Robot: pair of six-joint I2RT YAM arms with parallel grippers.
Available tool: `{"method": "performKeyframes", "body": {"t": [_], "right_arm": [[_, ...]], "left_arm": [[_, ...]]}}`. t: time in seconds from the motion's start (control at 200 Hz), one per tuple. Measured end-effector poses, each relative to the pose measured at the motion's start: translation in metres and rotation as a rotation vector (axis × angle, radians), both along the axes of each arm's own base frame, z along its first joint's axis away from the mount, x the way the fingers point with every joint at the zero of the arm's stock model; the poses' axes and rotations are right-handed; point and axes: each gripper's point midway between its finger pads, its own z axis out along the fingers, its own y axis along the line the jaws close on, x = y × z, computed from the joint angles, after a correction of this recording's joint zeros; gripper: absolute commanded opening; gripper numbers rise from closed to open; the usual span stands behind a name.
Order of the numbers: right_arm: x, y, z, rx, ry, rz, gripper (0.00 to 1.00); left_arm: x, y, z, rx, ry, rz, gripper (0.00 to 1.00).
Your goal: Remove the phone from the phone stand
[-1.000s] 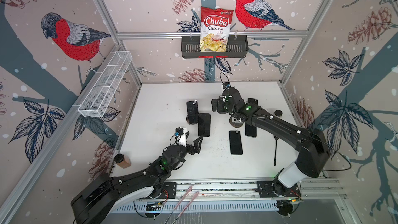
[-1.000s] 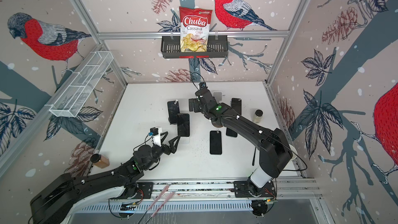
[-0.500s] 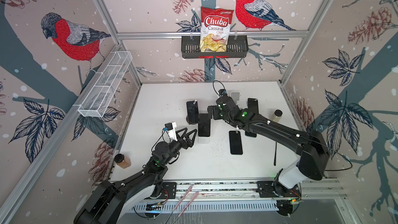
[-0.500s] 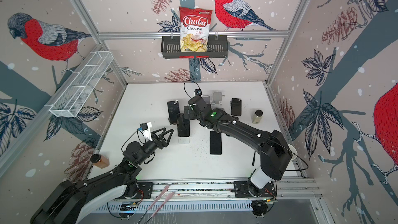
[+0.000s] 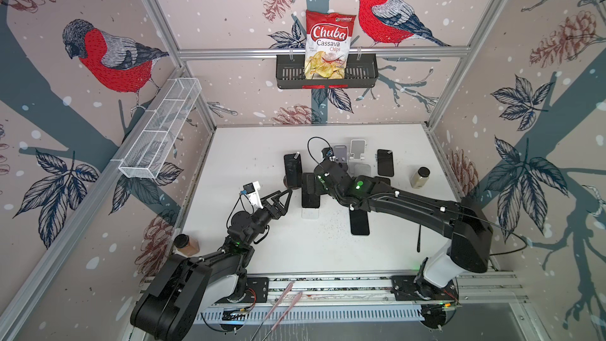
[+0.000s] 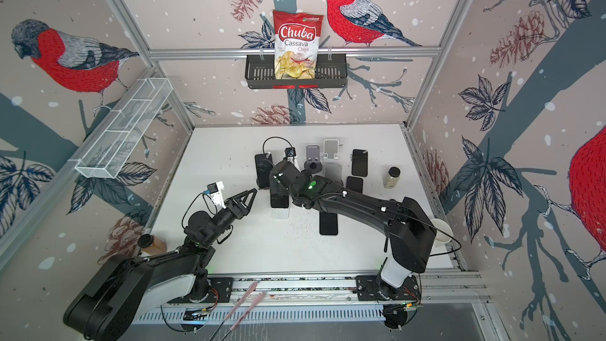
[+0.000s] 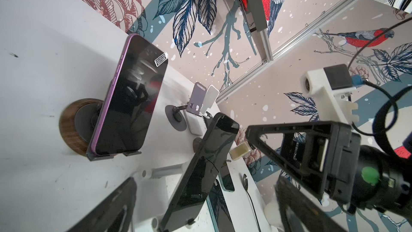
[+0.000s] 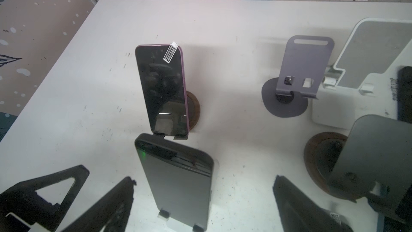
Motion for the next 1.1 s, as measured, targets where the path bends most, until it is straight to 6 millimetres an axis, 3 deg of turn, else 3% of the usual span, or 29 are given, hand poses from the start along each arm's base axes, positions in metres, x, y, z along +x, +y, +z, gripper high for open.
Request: {"method": "performKeyframes", "body": {"t": [0.495,0.661,0.741,0.826,0.976,1.096], "right_arm": [[-0.017,0.013,-0.020,-0.044,0.022,0.014,0.99],[-0.018,0.015,-0.027,-0.048,0.035,0.006,0.99],[-0.019,0.016,-0.032,-0.058,0.041,0.009,0.99],[-0.021,0.018,-0.037,-0.066,0.045,0.015,0.99],[-0.023,0.023,-0.045,-0.075,0.053,0.025,0.99],[-0.021,0.028,-0.051,-0.083,0.059,0.026,0.99]], "left_arm": [[0.008,-0.005,-0.018,-0.066,0.066,-0.031,0.96],[0.005,-0.009,-0.062,-0.070,0.238,-0.070,0.94],[0.000,-0.014,-0.071,-0.069,0.278,-0.109,0.94],[-0.001,-0.015,-0.064,-0.073,0.255,-0.127,0.95],[-0.001,-0.015,-0.033,-0.077,0.126,-0.132,0.95],[-0.001,-0.015,-0.027,-0.076,0.099,-0.130,0.95]]}}
